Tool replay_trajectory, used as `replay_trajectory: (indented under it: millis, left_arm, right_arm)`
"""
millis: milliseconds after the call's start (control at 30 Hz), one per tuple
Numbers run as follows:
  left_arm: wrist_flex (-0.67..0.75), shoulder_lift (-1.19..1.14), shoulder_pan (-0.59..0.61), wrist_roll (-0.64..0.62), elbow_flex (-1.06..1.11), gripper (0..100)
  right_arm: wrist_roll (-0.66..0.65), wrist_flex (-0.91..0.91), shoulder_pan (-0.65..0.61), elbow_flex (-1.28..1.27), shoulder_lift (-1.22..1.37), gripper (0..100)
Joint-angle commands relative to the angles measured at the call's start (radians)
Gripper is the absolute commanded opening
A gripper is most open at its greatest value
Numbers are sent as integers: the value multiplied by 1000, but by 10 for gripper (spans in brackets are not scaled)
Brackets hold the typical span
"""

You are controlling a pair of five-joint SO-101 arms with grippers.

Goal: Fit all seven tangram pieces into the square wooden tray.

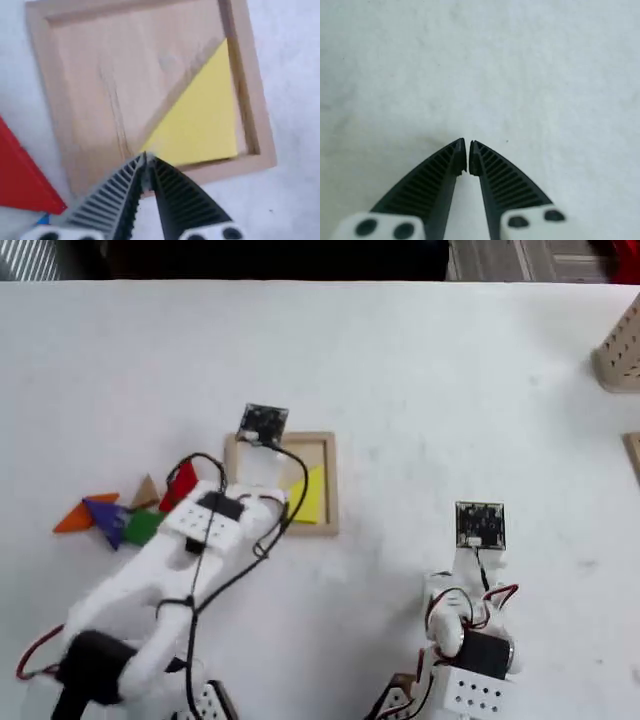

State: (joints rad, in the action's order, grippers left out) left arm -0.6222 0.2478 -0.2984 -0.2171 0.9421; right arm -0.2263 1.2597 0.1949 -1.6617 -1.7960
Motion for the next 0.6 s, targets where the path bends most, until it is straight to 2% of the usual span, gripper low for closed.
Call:
replay_trajectory:
  millis: [0,167,400,567]
  left_arm:
    - [0,194,-30,-8,68,20]
    - [0,222,-120,-14,126,20]
    - [49,191,-88,-17,120,20]
    - [49,-1,-74,-17,28,20]
  right_arm:
    - [2,-8,-2,3,-5,19]
    - [2,-8,-2,3,-5,19]
    - [2,-8,-2,3,-5,19]
    - [2,-8,-2,3,-5,19]
